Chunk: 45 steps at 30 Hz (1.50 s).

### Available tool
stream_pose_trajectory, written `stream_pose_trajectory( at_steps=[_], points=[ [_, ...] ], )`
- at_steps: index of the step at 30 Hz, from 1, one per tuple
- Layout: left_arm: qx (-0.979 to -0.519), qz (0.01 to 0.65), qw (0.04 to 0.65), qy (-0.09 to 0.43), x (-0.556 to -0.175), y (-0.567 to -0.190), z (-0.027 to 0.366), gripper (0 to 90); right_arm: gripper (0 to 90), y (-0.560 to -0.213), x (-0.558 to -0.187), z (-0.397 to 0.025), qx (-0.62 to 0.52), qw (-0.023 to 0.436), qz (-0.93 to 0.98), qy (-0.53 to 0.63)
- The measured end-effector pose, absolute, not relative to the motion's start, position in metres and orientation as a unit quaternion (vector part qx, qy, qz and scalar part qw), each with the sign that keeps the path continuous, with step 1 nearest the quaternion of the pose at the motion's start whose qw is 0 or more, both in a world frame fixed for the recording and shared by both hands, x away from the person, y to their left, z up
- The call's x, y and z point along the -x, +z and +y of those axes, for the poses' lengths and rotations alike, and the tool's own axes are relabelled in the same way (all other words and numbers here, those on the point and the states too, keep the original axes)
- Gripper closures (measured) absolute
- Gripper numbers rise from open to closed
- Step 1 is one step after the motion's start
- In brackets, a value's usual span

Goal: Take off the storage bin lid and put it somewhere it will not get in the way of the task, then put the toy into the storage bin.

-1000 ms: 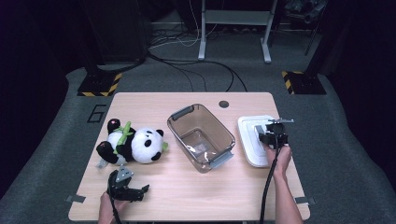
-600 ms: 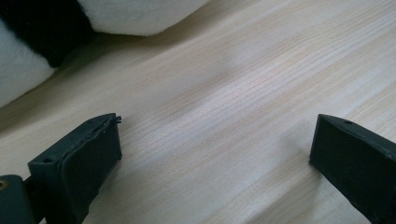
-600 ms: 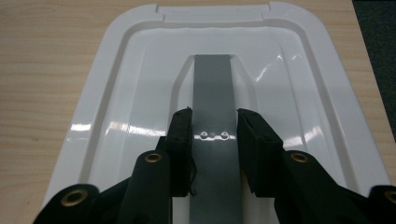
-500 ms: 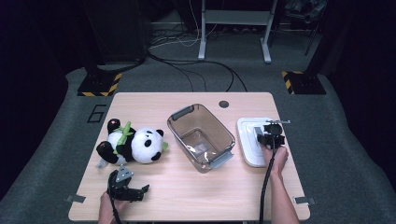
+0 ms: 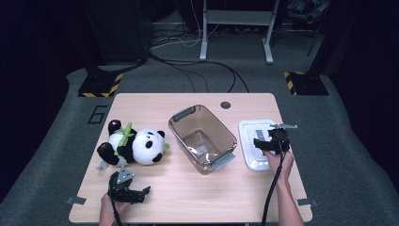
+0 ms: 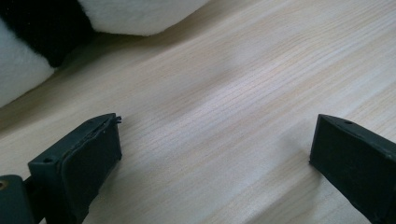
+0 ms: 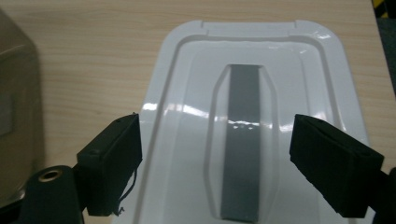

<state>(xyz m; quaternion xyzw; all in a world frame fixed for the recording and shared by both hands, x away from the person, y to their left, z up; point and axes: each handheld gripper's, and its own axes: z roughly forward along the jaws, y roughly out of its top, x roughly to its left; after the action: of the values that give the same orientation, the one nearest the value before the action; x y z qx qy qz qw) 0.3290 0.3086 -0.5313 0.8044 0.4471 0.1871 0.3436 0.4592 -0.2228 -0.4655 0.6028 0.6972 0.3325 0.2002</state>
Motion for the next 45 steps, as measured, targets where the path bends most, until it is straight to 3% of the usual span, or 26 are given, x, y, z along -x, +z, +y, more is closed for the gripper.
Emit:
stream_pose_trajectory(
  at_steps=[12,33,45],
  points=[
    [-0.804,0.447,0.343,0.187,-0.329,-0.531,0.309,1.4,0.3,-0.46,-0.42,-0.203,-0.539,0.199,0.733,0.364],
    [-0.805,0.446,0.343,0.187,-0.329,-0.531,0.309,1.4,0.0,-0.493,-0.366,-0.152,-0.481,0.183,0.775,0.368],
    [-0.805,0.447,0.342,0.189,-0.329,-0.531,0.308,1.4,0.0,-0.52,-0.358,-0.132,-0.469,0.17,0.792,0.351]
  ],
)
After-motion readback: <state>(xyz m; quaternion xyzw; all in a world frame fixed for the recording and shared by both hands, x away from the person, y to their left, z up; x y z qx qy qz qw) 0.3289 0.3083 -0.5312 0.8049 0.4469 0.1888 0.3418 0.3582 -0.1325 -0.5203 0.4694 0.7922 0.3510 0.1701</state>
